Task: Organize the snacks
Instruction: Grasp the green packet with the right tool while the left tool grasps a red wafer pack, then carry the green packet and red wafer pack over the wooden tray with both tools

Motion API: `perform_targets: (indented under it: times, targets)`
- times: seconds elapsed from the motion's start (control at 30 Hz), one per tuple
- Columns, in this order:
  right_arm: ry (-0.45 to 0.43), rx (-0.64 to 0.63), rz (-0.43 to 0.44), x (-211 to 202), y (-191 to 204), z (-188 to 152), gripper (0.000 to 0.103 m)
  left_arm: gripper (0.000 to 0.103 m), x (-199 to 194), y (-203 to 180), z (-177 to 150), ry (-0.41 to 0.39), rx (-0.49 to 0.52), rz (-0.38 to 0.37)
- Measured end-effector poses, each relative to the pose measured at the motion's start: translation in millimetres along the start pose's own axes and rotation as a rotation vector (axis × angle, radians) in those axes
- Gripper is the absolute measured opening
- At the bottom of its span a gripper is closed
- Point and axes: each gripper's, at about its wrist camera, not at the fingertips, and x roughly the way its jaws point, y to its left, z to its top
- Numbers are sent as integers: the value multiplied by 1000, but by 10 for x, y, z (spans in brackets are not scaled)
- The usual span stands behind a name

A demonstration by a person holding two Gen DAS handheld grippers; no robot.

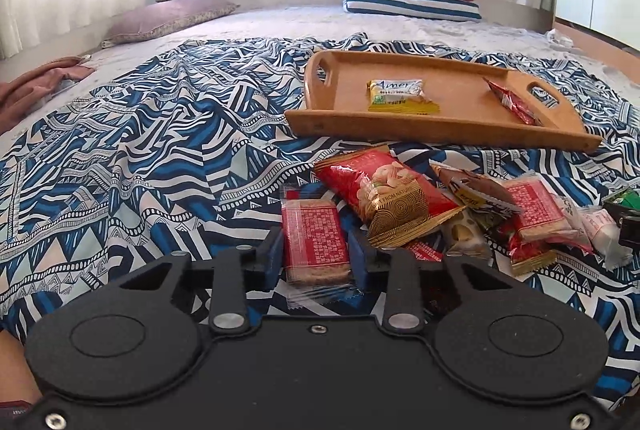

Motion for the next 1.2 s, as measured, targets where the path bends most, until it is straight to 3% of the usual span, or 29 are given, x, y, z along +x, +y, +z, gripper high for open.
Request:
perform_targets:
  times: [0.1, 0.17, 0.23, 0.6, 1.2]
  targets:
    - [-1, -10, 14, -6, 23, 8, 72, 33, -25, 20, 4, -7, -11, -8]
    - [-6, -21, 10, -15, 45, 8, 54, 33, -39, 29, 10, -12, -11, -9]
    - [-13, -32, 4, -30, 64, 0, 49, 33, -49, 35, 12, -17, -5, -8]
    - [-35, -39, 11, -142, 72, 48, 45, 33, -169, 102, 111, -47, -23, -11]
    - [-17, 76, 67, -231, -52, 515, 37, 33, -234, 59, 656, -79, 10, -105]
